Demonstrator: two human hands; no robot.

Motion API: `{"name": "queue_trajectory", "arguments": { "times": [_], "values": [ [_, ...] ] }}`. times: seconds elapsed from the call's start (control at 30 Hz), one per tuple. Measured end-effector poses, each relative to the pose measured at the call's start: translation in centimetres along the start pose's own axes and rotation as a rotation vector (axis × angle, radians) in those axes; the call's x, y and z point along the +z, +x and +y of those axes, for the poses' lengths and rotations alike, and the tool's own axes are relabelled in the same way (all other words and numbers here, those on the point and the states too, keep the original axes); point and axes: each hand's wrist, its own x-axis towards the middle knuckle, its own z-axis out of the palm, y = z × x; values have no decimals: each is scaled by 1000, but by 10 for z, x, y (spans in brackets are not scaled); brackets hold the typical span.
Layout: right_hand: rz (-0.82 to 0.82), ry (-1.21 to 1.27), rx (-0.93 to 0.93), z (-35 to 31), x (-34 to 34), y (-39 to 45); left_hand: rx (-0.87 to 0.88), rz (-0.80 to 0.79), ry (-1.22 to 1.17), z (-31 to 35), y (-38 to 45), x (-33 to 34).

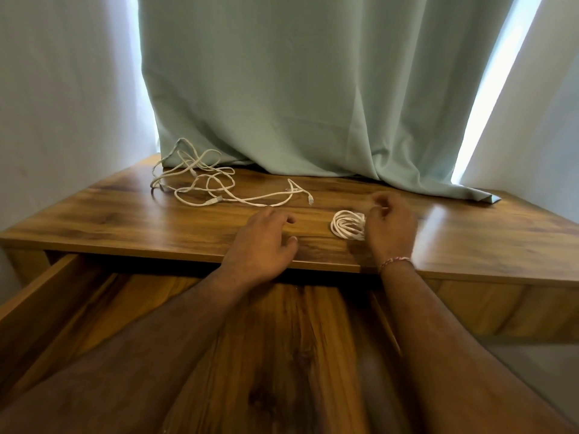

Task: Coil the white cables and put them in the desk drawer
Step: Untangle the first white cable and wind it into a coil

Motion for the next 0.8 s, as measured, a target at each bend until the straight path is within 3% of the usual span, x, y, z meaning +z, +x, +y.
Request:
{"name": "queue_trajectory", "arguments": {
  "times": [0.07,0.17,0.27,0.33,0.47,0.63,0.7,0.8],
  "values": [
    [45,36,162,9,-9,9,3,14,-5,0,0,0],
    [-166,-73,263,22,-9,15,8,23,-13,1,-1,0],
    [-436,-285,238,14,-1,13,20,18,-22,3,0,1],
    [-525,-362,169,5,5,12,3,21,-46,5,1,2],
    [-606,-181,104,-8,14,3,-116,-16,-139,9,9,4],
    [-583,70,-158,-33,33,-26,-178,-34,-90,6,14,12],
    [-528,198,-181,-44,39,-33,-232,29,-253,6,16,12],
    [-455,344,-105,-58,47,-42,-334,166,-702,3,18,3]
  ]
}}
